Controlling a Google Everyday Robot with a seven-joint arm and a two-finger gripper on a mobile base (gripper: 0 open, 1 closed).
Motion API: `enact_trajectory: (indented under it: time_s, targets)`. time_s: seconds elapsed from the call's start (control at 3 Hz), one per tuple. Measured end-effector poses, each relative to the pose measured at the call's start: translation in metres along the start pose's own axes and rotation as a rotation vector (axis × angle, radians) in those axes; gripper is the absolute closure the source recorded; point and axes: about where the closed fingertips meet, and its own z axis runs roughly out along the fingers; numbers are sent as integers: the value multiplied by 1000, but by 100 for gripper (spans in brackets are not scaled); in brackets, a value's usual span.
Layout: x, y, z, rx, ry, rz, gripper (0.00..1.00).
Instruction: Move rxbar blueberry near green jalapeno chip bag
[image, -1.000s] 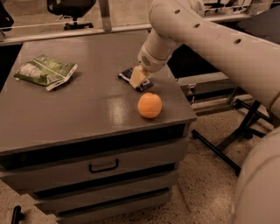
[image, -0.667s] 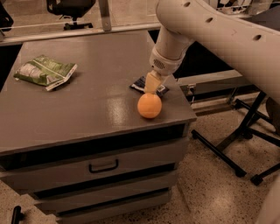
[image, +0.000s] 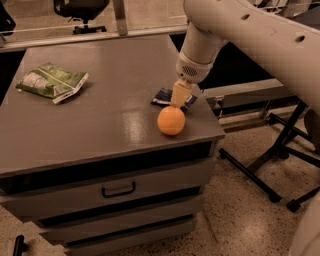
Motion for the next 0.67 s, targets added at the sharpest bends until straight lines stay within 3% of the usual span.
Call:
enact_trajectory:
  time_s: [0.67]
  targets:
    - [-26,-16,8,7,-116,-103,100]
